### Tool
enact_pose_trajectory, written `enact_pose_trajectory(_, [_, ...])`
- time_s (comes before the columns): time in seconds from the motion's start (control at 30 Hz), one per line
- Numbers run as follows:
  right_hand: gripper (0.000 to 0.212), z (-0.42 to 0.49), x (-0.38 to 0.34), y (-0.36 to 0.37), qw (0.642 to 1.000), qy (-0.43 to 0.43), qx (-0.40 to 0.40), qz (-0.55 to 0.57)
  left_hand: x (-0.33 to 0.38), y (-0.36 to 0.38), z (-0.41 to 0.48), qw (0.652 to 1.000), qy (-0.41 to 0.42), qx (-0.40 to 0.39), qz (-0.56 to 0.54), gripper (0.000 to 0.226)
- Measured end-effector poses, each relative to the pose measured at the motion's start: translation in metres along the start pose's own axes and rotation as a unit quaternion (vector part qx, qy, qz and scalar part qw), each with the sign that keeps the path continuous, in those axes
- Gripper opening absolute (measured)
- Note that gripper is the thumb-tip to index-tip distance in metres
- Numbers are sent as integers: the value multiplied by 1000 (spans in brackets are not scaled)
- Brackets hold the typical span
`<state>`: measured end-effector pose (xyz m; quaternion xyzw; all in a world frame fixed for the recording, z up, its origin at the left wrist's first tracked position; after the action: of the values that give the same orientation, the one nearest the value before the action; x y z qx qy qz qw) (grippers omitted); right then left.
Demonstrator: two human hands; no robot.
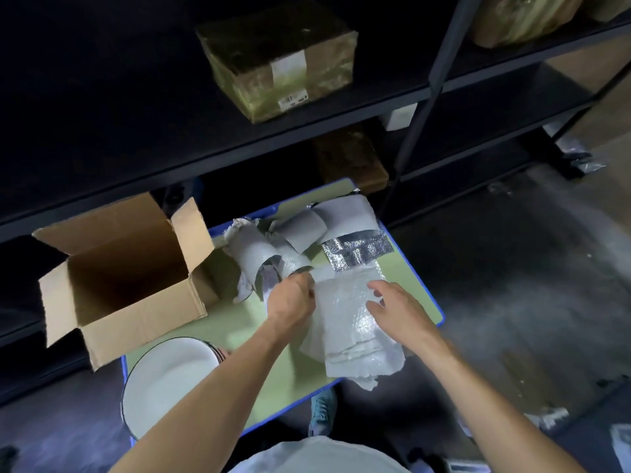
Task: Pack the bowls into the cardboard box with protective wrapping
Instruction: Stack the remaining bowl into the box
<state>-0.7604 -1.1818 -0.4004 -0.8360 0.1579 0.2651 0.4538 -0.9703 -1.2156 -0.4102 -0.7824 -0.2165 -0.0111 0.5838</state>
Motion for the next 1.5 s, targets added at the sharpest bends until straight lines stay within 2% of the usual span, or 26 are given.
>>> enact_pose_trajectory(0.23, [50,21,-8,-15,999,-38,35,4,-15,-22,-8,990,-35,55,-122,9])
enact_pose_trajectory(0.4, [55,25,-29,-23,998,-59,18,31,-34,-51,-20,975,-71,72,-196,9])
enact_pose_trajectory(0.47, [45,27,-41,-22,995,-58,-9,85,-40,-61,-27,970,-74,70,-219,10])
enact_pose_trajectory(0.53, [22,27,-53,-20,988,-51,-30,140,-45,-70,-36,966,-73,82,-233,10])
enact_pose_trajectory(0.67, [13,29,-75,-11,978,-62,-57,191,-59,-81,-57,970,-78,113,-201,19])
enact_pose_trajectory(0.83, [10,28,-105,3,980,-108,-60,155,-86,-92,-93,965,-110,172,-165,23])
enact_pose_trajectory(0.93, [16,25,-119,13,981,-133,-54,127,-110,-94,-119,959,-127,199,-158,20])
enact_pose_trajectory(1.0, [4,25,-126,20,981,-141,-69,111,-129,-92,-137,954,-145,218,-144,20])
enact_pose_trajectory(1.03, [5,24,-130,23,980,-147,-74,112,-139,-90,-146,953,-155,226,-129,20])
enact_pose_trajectory(1.13, [4,16,-145,33,976,-164,-68,123,-166,-83,-168,958,-187,206,-67,22])
enact_pose_trajectory(1.27, [13,8,-160,50,977,-177,-60,103,-186,-72,-183,966,-211,148,-26,20])
enact_pose_trajectory(1.33, [41,3,-165,57,979,-159,-77,98,-191,-68,-184,965,-214,149,-19,18])
enact_pose_trajectory(1.37, [48,0,-166,60,980,-153,-80,97,-193,-67,-183,966,-211,148,-15,17])
enact_pose_trajectory(1.5, [50,-8,-163,59,981,-141,-69,111,-197,-67,-179,974,-175,141,-13,15])
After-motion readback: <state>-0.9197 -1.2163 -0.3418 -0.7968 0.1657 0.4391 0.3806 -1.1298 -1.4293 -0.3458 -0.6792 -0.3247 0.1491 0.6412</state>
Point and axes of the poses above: each hand's wrist, its own z-axis towards the middle knuckle, its own y-axis out of the palm, x = y × z, the point moved 1 cm from there along z, towards the middle knuckle, and after that the axes turned 8 degrees about z, right-handed, at the moved point
